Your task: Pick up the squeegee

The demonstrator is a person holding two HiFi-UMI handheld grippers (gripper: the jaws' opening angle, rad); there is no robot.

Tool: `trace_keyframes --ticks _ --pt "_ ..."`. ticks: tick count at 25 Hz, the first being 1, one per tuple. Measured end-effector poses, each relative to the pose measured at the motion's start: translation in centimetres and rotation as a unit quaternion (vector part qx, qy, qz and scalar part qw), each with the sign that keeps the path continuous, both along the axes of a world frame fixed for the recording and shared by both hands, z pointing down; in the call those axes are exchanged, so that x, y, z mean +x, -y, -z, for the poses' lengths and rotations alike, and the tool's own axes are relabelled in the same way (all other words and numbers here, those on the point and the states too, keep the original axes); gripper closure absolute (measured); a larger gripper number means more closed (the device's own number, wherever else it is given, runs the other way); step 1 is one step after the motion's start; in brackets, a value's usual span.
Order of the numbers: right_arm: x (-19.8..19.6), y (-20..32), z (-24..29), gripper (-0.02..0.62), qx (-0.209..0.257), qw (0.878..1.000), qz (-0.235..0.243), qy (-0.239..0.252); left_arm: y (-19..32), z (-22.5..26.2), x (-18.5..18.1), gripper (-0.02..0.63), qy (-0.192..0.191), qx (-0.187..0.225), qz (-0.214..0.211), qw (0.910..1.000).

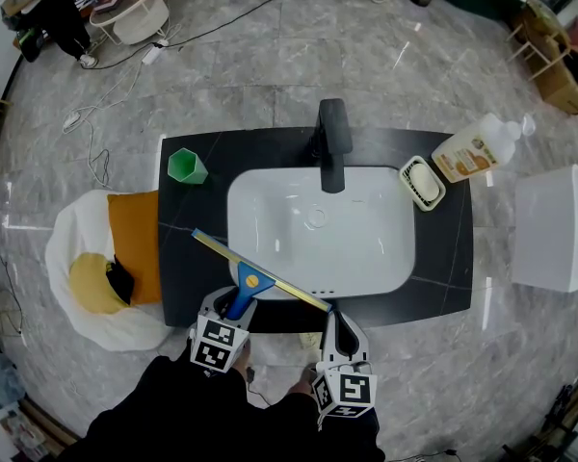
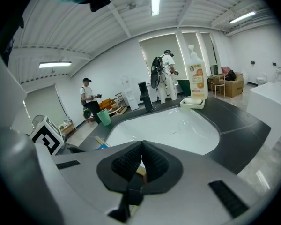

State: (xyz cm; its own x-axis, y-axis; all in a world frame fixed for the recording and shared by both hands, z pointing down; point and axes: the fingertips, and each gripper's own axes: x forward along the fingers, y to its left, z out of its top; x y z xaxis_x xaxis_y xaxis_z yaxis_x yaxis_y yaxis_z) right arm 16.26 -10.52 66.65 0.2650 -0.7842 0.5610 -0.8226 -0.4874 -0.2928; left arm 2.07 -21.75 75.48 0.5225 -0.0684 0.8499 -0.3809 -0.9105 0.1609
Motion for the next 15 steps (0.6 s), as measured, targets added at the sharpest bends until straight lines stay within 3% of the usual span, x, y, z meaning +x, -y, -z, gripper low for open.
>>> trace_keyframes --ticks 3,15 --pt "-0.18 0.0 -0.02 0.58 -0.001 1.0 0.001 0.002 -0.02 0.01 0.01 0.462 -0.001 -0.001 0.004 1.0" --pt "-0.25 -0.7 0.62 0.58 -0.001 1.0 -0.002 -0.004 -0.03 0.27 0.06 0.463 0.002 -0.004 0.015 0.9999"
